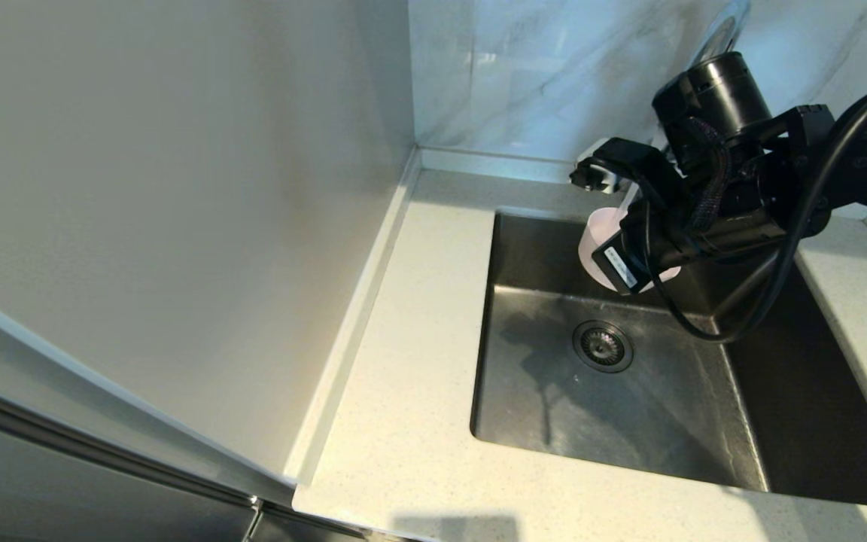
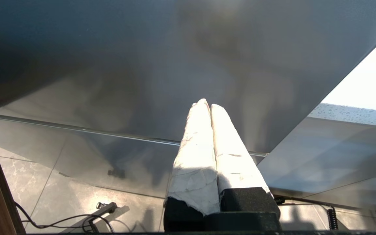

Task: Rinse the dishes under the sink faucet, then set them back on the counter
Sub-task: Rinse the bowl

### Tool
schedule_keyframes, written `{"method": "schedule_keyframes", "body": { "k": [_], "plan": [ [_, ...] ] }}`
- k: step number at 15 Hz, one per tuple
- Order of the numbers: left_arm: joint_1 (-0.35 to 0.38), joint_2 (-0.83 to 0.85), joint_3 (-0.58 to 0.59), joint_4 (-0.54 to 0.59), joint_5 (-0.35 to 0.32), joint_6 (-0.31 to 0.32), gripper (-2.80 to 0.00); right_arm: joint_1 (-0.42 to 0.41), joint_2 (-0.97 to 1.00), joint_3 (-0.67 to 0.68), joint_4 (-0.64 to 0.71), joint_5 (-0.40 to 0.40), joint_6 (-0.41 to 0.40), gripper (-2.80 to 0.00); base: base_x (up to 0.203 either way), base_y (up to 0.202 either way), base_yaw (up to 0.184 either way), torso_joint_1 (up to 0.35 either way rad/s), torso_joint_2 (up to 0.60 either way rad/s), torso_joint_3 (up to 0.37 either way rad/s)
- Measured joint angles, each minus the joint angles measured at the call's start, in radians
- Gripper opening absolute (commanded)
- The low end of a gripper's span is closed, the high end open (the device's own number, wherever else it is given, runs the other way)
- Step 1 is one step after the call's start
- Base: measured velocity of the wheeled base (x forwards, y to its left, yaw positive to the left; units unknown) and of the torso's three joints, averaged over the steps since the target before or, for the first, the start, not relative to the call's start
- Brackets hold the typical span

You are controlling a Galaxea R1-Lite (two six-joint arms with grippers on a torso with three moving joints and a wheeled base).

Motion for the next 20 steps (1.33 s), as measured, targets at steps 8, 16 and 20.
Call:
{"method": "schedule_keyframes", "body": {
  "k": [8,16,20],
  "plan": [
    [0.000,0.000,0.000,0.000,0.000,0.000,-2.80,-0.021,0.000,-0.005,0.000,0.001,-0.001,-2.80,0.000,0.000,0.000,0.000,0.00,0.000],
    [0.000,0.000,0.000,0.000,0.000,0.000,-2.80,-0.031,0.005,-0.026,0.004,0.000,-0.003,-2.80,0.000,0.000,0.000,0.000,0.00,0.000],
    [0.000,0.000,0.000,0.000,0.000,0.000,-2.80,-0.032,0.009,-0.028,0.003,0.000,-0.004,-2.80,0.000,0.000,0.000,0.000,0.00,0.000]
  ]
}}
